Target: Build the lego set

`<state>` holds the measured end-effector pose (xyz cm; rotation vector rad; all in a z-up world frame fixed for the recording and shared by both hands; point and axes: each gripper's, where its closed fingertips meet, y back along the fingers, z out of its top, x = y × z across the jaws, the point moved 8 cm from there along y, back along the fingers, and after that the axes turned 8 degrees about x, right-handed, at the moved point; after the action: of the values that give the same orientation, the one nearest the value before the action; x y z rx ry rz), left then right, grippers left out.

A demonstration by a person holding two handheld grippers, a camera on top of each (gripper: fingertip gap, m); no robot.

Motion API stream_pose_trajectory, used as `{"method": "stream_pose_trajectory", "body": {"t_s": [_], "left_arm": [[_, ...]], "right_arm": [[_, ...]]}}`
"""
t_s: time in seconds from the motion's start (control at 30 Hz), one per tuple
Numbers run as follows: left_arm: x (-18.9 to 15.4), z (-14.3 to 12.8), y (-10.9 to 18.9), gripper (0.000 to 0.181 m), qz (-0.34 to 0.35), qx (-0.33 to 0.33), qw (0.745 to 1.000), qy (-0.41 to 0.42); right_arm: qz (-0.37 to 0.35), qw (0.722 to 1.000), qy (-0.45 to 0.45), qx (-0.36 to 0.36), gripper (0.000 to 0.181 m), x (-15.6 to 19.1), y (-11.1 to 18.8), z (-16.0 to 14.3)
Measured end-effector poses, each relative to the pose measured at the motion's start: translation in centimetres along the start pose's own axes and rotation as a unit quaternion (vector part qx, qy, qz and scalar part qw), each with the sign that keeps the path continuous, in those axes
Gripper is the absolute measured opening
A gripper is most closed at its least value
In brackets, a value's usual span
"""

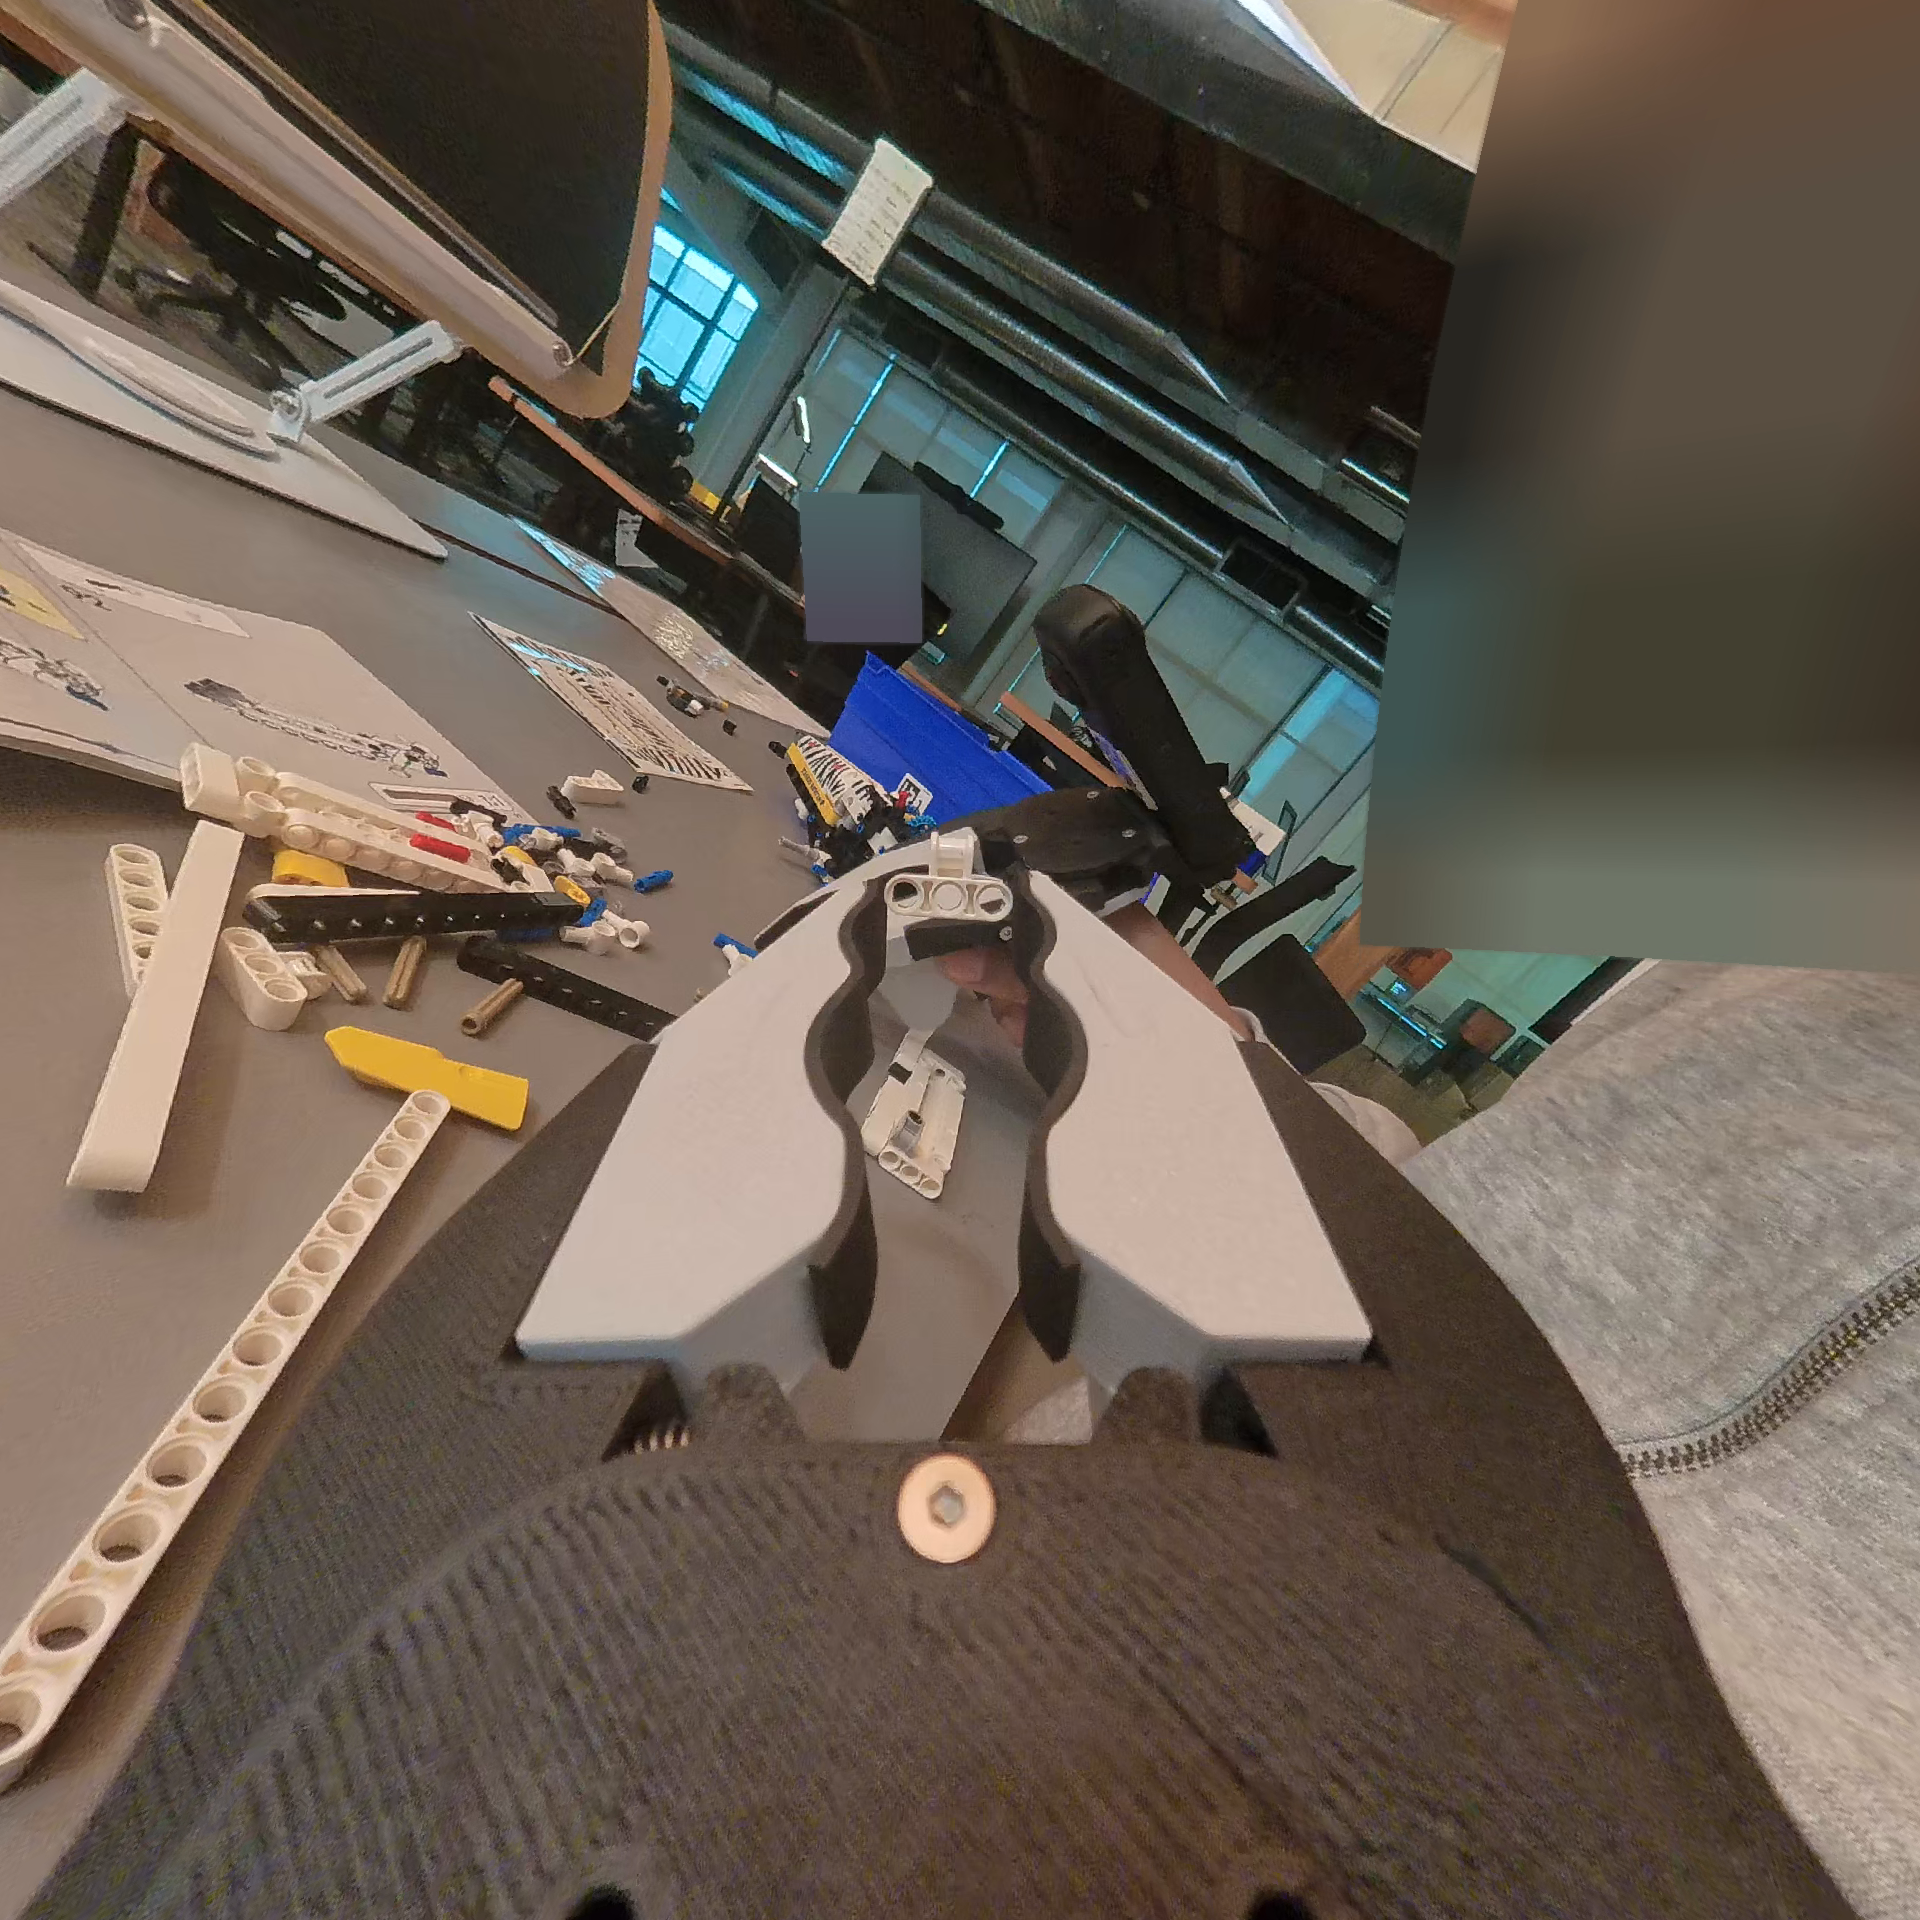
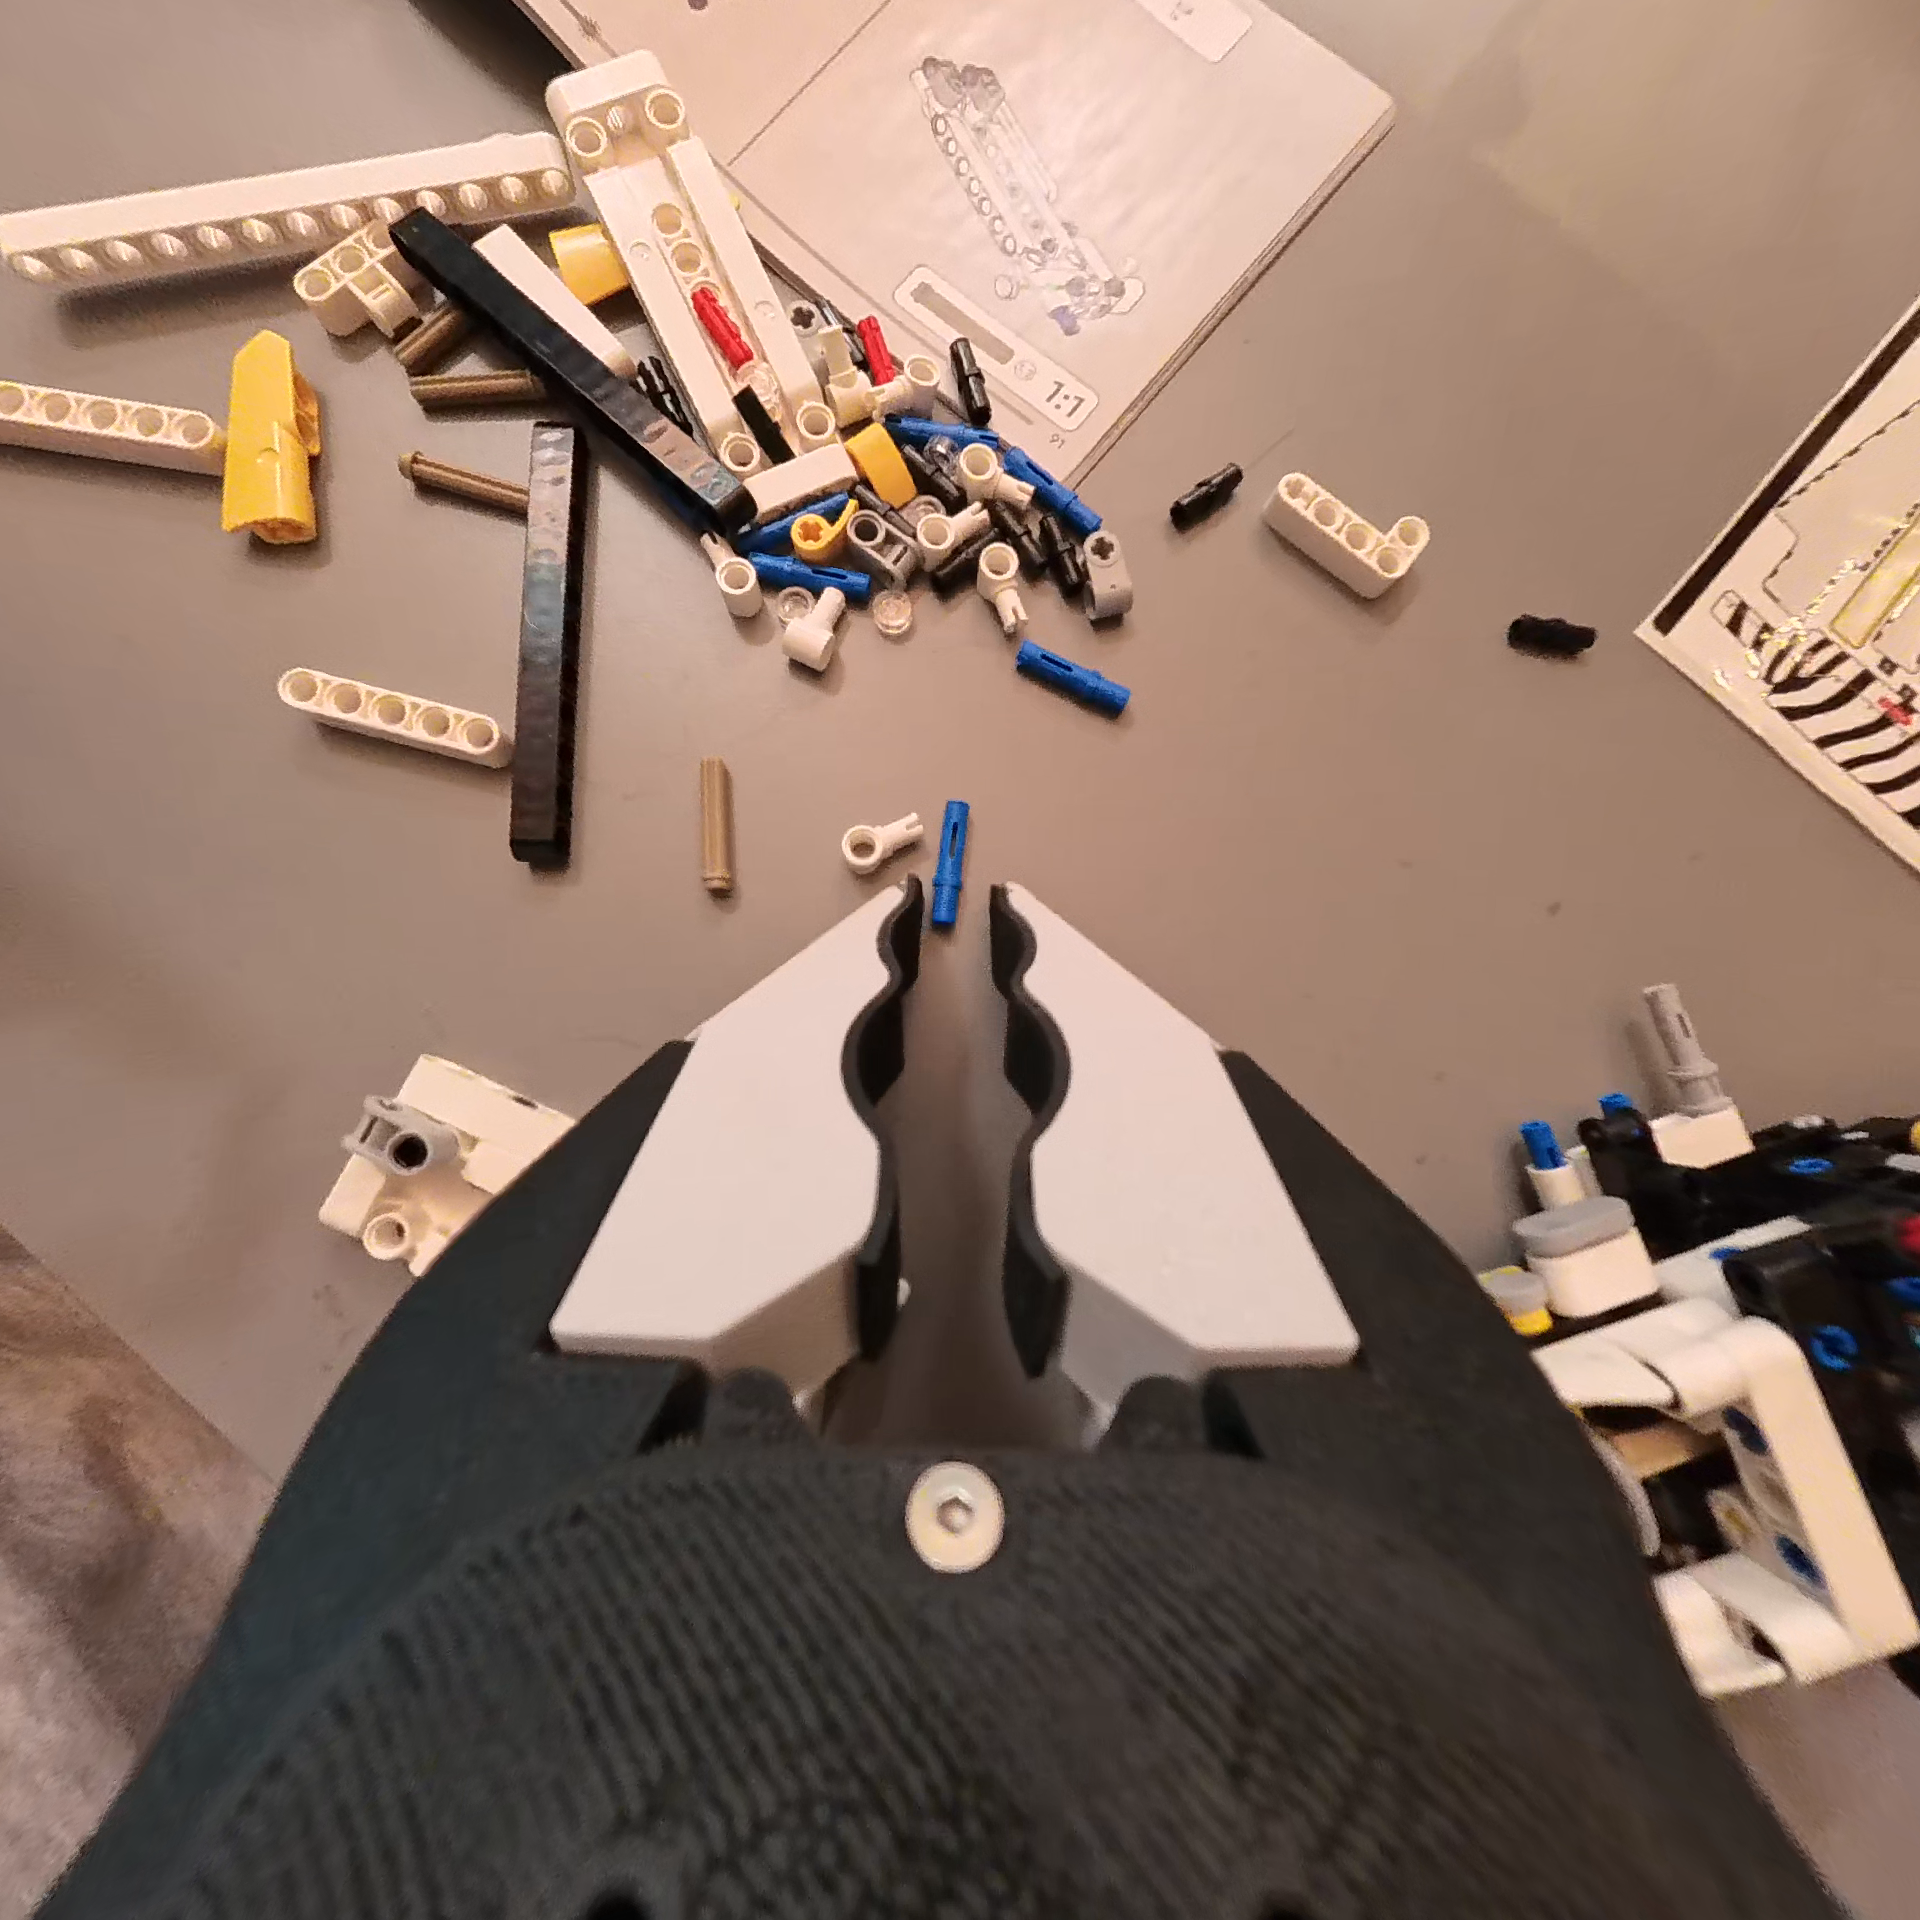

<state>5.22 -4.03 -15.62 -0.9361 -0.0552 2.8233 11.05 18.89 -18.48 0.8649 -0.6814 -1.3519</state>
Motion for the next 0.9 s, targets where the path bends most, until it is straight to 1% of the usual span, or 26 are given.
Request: {"method": "stream_pose_trajectory", "body": {"t_s": [0.17,0.23,0.33,0.43,0.53,0.63,0.77,0.9], "left_arm": [[0.0,0.0,0.0,0.021,-0.001,-0.001,1.000,0.002],[0.1,0.0,0.1,0.021,-0.002,-0.002,1.000,0.005],[0.3,0.2,0.2,0.021,-0.007,-0.010,1.000,0.022],[0.6,0.4,0.3,0.022,-0.012,-0.013,0.999,0.044],[0.7,0.3,0.3,0.022,-0.014,-0.005,0.998,0.055],[0.7,0.2,0.1,0.022,-0.024,0.008,0.998,0.058],[0.3,0.0,-0.3,0.022,-0.042,0.031,0.997,0.049],[-0.8,-0.6,-0.8,0.022,-0.089,0.059,0.994,0.016]], "right_arm": [[0.008,1.000,0.004,-0.005,0.004,0.1,-0.1,0.1],[-0.009,1.000,0.008,-0.014,0.004,-0.1,0.4,0.2],[-0.022,0.997,0.020,-0.068,0.003,-0.2,2.4,0.6],[0.014,0.988,0.054,-0.141,0.003,0.9,4.7,1.3],[0.091,0.966,0.110,-0.215,0.003,3.4,6.5,1.7],[0.128,0.941,0.195,-0.246,0.003,6.3,7.4,1.6],[0.109,0.907,0.315,-0.258,0.003,9.6,7.9,1.1],[0.092,0.878,0.376,-0.282,0.003,10.8,8.6,1.0]]}}
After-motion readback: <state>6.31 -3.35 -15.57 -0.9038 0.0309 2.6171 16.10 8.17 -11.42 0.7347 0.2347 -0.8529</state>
